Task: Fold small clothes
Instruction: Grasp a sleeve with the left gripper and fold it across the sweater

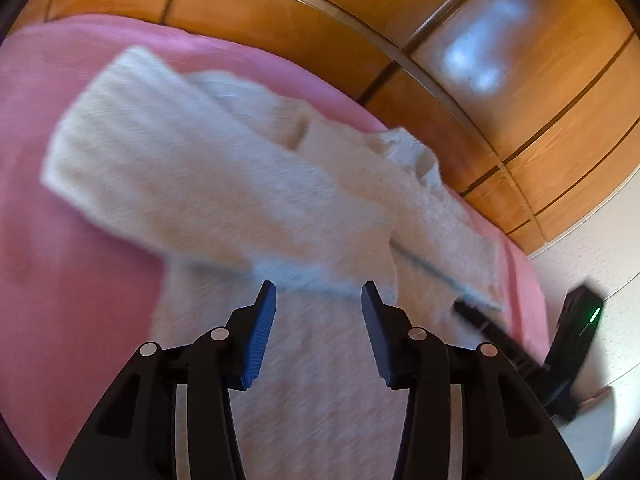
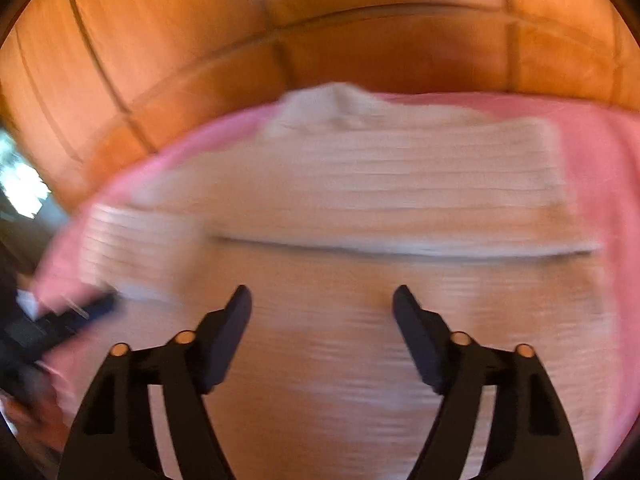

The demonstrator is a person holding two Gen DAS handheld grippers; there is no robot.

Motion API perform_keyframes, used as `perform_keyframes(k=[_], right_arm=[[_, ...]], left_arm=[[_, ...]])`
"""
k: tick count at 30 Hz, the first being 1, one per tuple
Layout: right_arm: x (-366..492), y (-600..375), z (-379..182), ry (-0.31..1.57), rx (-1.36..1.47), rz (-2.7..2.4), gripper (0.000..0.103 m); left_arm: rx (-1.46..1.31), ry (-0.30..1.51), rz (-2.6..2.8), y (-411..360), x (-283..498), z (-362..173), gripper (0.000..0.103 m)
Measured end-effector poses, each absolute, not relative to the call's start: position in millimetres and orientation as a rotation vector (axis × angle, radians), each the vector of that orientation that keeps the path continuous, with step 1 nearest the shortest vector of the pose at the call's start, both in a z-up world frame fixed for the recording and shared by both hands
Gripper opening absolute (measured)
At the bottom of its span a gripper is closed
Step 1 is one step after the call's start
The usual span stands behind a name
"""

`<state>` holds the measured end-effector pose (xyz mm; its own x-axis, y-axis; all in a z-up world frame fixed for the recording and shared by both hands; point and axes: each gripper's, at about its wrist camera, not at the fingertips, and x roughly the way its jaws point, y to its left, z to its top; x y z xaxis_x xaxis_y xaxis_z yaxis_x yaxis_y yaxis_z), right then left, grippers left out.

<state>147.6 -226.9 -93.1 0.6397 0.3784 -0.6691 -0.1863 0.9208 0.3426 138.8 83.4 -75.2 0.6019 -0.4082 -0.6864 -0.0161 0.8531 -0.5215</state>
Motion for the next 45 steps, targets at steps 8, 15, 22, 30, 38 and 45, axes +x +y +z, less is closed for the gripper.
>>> perform_keyframes(k=[8,15,22,30,38,45], right_arm=[[197.2,-132.7,-105.5,0.973,0.294,0.489,0.035],[195.8,-103.0,-51.1,0.834,0.13,0.492,0.009],[190.2,-196.7,39.5,0.608,0.198,0.364,0.009],[209.9,-321.4,-26.5,0.747,0.372,0.059,0.009],[218.3,-359.2,-89.8,0.854,0.415,-0.054,0.013],[184.2,-356.6,-62.3,0.764,0.361,-0.004,0.047]], left_arm=[[-0.461,0.904,-0.213,90.4,105.0,-91.2,0.043],[-0.48,0.886,-0.22,92.7,106.0,-99.7,0.043],[-0.456,0.875,-0.205,89.5,103.7,-102.0,0.043],[-0.435,0.88,-0.195,86.6,104.5,-100.4,0.043],[-0.439,0.923,-0.18,87.4,111.0,-86.8,0.043],[-0.392,0.801,-0.186,80.8,155.6,-37.9,0.043]])
